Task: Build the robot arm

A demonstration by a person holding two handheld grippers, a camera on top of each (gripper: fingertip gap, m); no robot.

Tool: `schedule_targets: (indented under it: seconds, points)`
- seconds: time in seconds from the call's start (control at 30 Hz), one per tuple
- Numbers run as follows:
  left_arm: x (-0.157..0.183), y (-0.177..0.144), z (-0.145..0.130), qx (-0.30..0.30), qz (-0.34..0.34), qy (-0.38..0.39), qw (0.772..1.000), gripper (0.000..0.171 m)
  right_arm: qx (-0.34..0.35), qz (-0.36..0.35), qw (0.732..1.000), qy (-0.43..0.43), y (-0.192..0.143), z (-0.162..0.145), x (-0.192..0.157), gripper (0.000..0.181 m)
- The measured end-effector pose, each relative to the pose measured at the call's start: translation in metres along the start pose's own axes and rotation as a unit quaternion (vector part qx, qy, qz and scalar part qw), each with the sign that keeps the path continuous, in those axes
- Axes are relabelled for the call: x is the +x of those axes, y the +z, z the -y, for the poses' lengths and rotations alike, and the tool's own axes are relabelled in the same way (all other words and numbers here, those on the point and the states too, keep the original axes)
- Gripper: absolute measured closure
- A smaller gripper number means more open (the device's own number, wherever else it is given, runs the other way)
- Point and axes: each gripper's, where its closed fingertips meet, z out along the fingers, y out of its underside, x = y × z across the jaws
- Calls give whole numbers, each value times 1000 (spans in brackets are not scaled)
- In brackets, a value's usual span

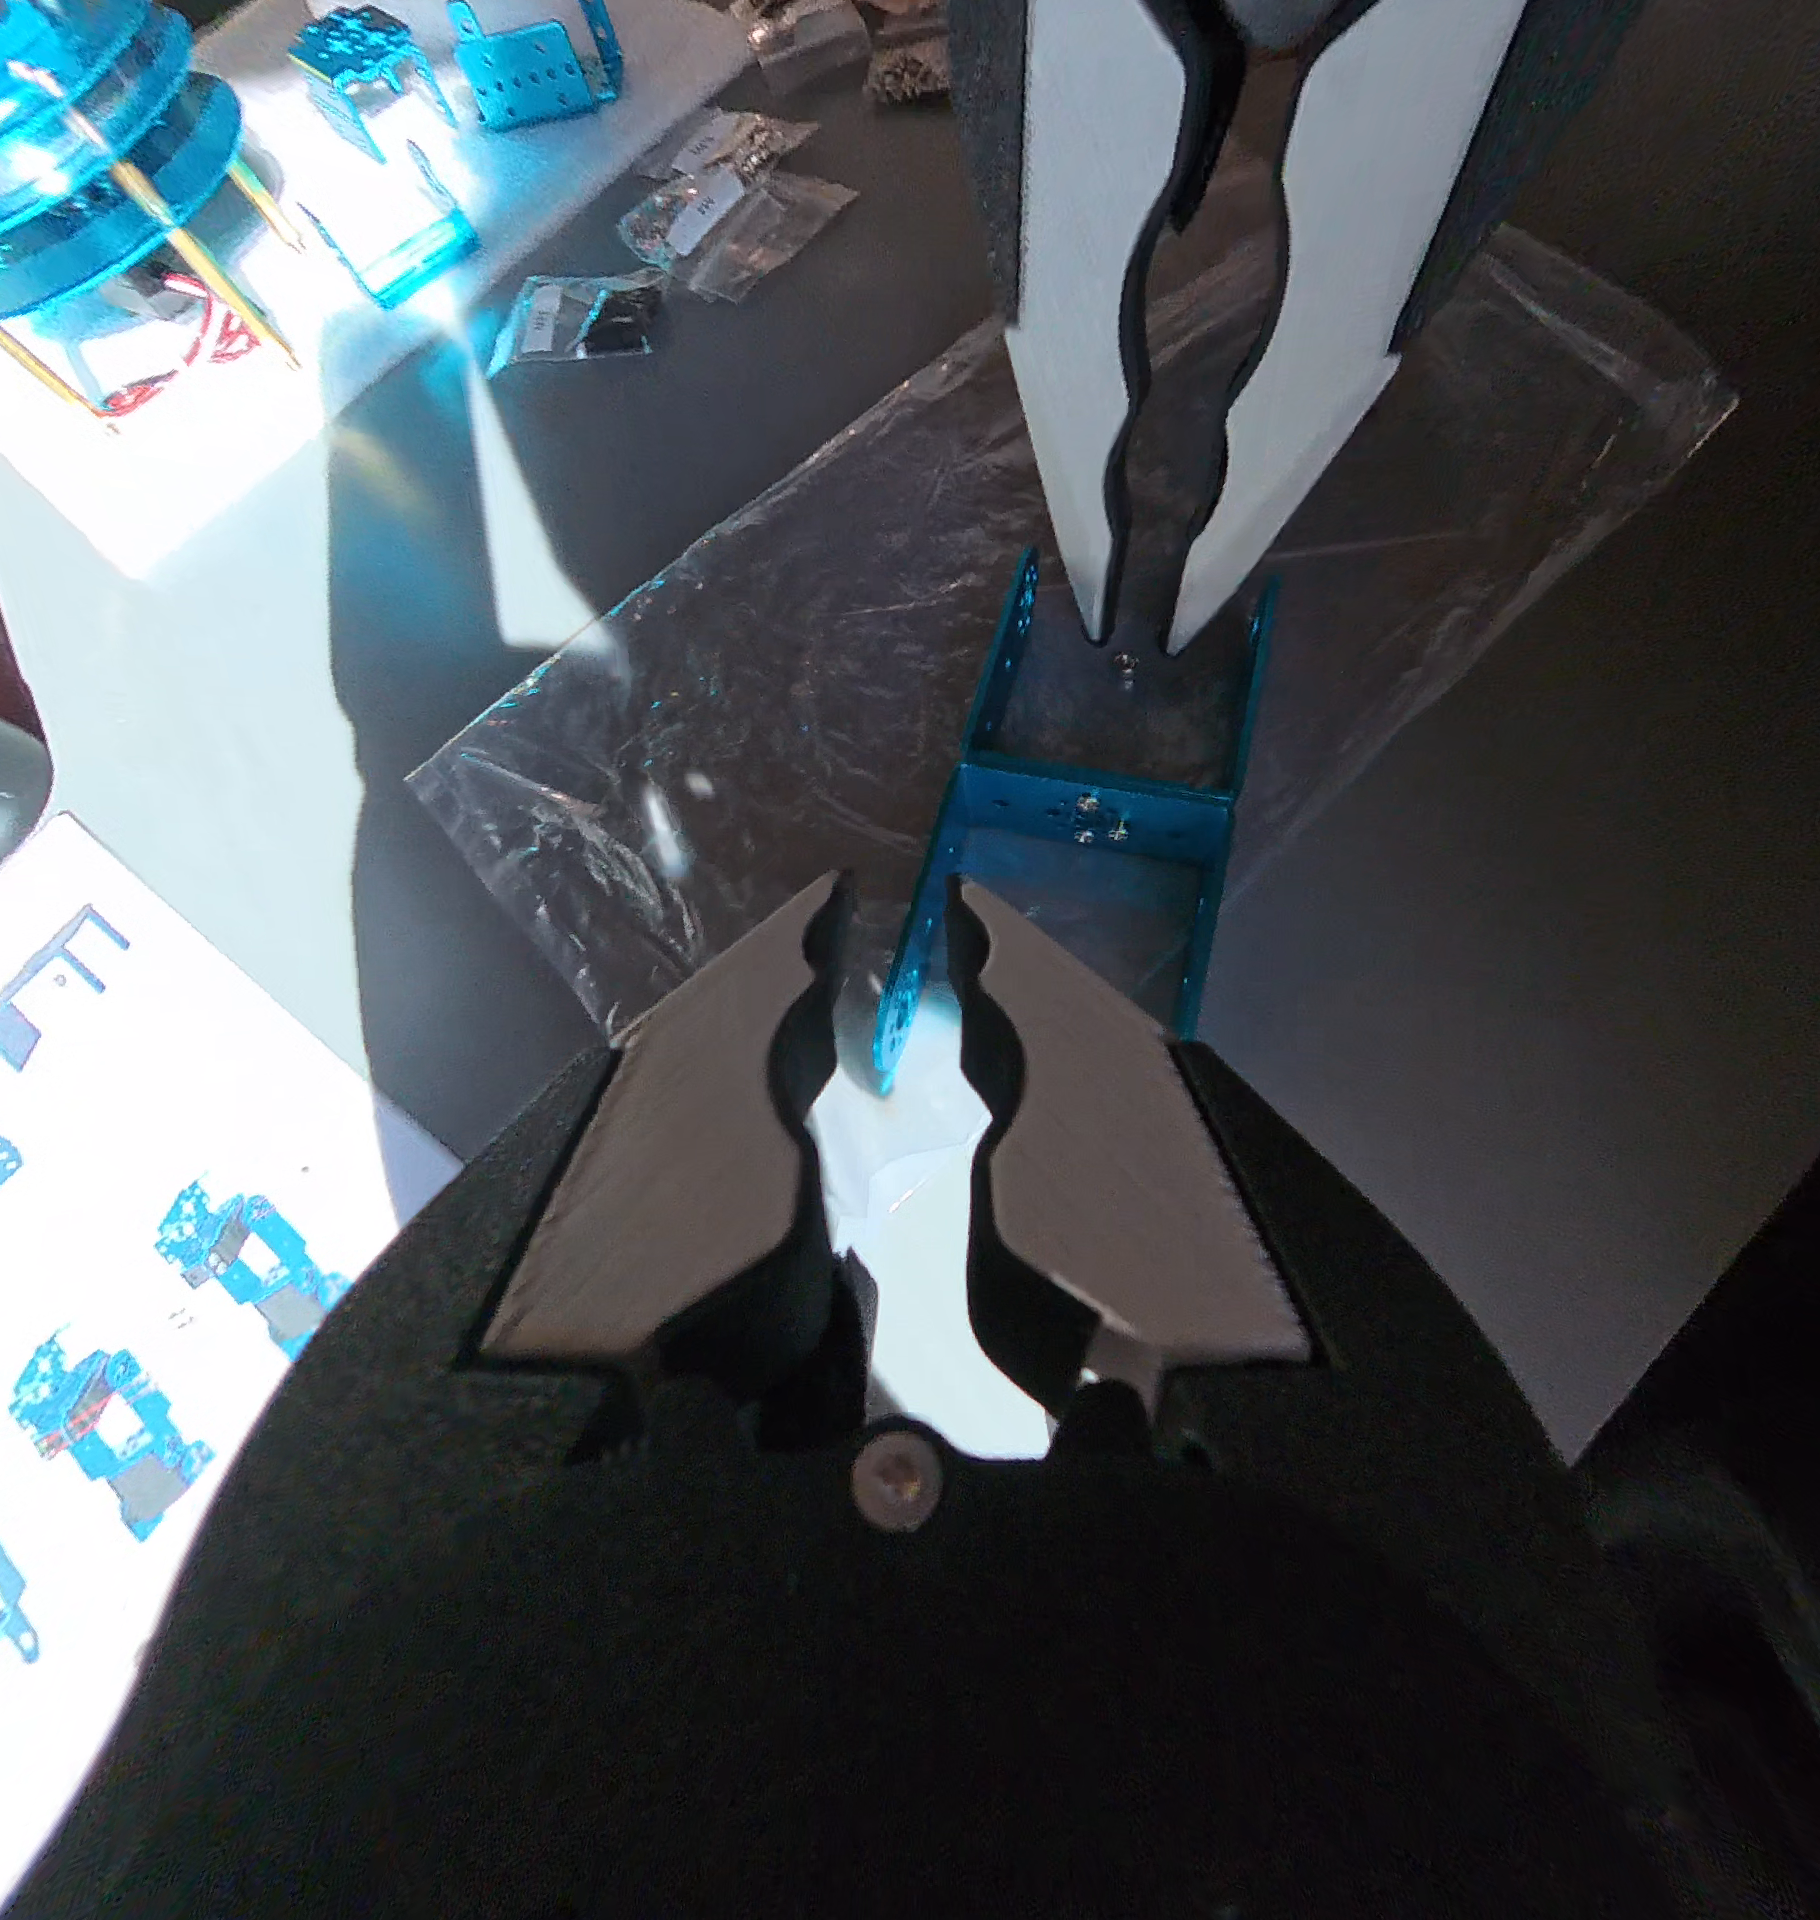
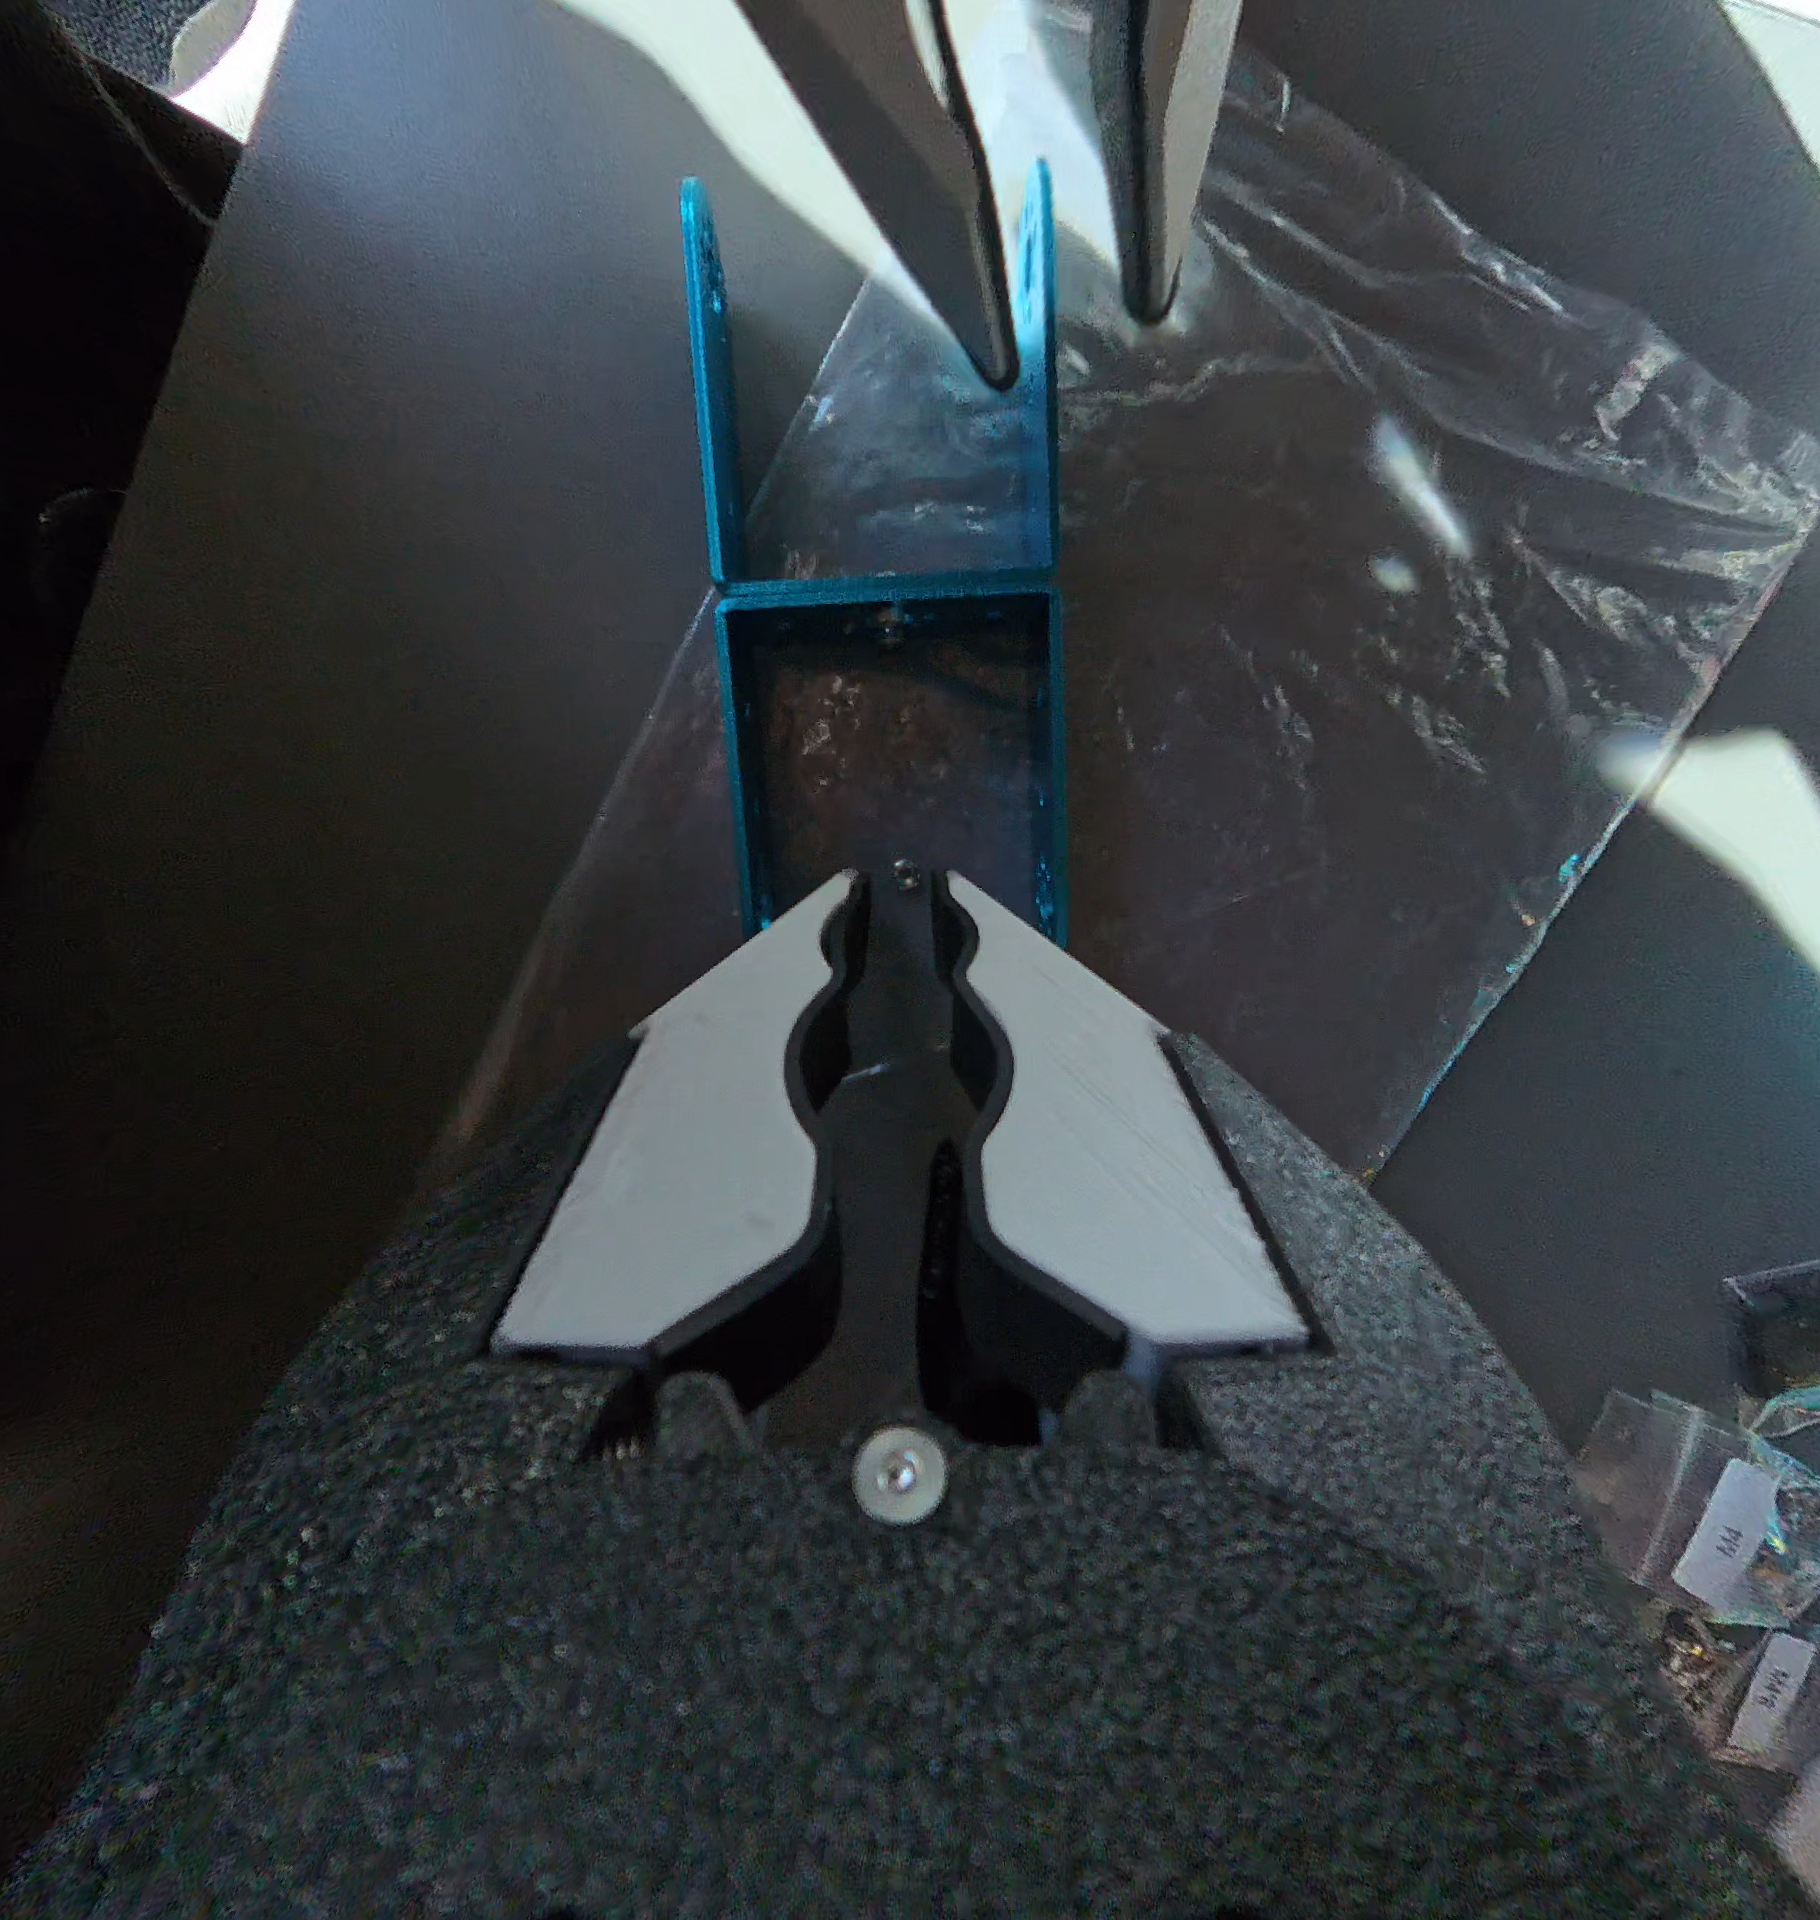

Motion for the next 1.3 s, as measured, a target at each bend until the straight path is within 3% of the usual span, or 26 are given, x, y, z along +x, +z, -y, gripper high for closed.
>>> schedule_targets:
  seconds: [0.23, 0.53, 0.67, 0.83, 1.0, 1.13, 1.3]
  points:
    - [2, -22, -9, 19, 38, -31, 999, 153, -88, 20, 996, 19, 5, -4, -2, 171]
    - [18, -42, -19, 35, 56, -46, 997, 153, -159, -9, 987, -30, 7, -2, -3, 177]
    - [16, -42, -21, 32, 66, -47, 996, 153, -86, 12, 996, -30, 4, 5, -8, 177]
    - [12, -27, -12, 17, 62, -23, 998, 153, 55, 62, 996, 45, -2, 19, -2, 178]
    - [2, -6, -4, -9, 43, -9, 999, 123, 178, 88, 980, 30, -11, 35, -6, 178]
    - [6, 8, -4, -35, -15, 5, 999, 118, 200, 74, 977, -11, -7, 37, -7, 180]
    - [13, 24, -9, -81, -58, 37, 994, 116, 161, 72, 984, -25, 8, 25, -5, 180]
